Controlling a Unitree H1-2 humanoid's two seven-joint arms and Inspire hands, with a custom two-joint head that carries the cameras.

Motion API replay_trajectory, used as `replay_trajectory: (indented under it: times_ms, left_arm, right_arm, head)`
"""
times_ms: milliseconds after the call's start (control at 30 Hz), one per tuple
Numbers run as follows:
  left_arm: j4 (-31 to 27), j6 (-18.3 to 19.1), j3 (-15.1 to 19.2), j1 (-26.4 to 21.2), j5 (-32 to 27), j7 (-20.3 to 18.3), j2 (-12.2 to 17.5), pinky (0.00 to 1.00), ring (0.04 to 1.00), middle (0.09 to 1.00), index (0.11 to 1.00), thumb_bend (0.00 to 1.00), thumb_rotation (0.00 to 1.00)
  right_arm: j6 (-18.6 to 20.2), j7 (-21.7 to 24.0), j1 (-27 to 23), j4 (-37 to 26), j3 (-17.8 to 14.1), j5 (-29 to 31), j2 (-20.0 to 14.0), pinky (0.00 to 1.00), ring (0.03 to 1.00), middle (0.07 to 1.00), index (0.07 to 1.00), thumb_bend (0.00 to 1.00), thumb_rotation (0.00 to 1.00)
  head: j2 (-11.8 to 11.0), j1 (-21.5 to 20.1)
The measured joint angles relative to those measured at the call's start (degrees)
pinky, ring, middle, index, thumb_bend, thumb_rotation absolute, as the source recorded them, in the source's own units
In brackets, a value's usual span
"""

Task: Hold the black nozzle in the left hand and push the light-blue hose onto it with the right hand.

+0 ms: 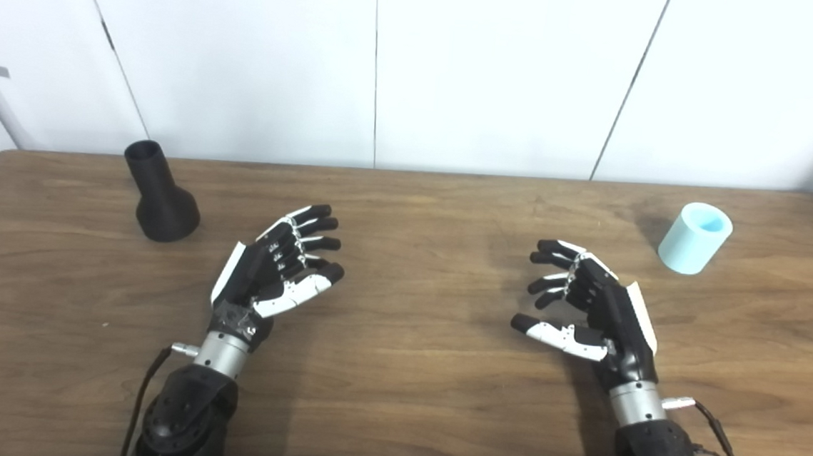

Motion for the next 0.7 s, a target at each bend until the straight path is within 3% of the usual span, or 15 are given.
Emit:
replay_trajectory:
  times_ms: [400,533,567,700]
  left_arm:
    - [0.05,0.00,-0.01,-0.04,-0.03,-0.04,0.04,0.57,0.707,0.785,0.791,0.74,0.13]
    - [0.12,0.00,-0.20,-0.09,0.00,-0.04,-0.05,0.57,0.709,0.784,0.784,0.70,0.04]
    - [0.32,-0.08,-0.39,-0.23,0.02,-0.03,-0.27,0.57,0.708,0.782,0.782,0.70,0.03]
    - [2.20,-2.38,-0.76,-1.25,1.33,0.22,-1.00,0.60,0.705,0.781,0.783,0.71,0.06]
  right_arm:
    - [0.02,0.00,0.00,-0.01,-0.03,0.25,0.00,0.42,0.543,0.697,0.716,0.72,0.08]
    - [0.02,0.00,0.03,-0.02,-0.03,0.32,-0.15,0.42,0.546,0.701,0.721,0.69,0.04]
    - [0.02,0.10,0.07,0.00,-0.05,0.39,-0.37,0.42,0.552,0.706,0.726,0.68,0.02]
    - [-0.34,1.59,0.20,0.50,-0.68,2.82,-1.84,0.43,0.568,0.729,0.744,0.64,0.00]
  head:
    - [-0.26,0.79]
    - [-0.96,5.53]
    - [-3.06,11.89]
    - [-6.94,19.94]
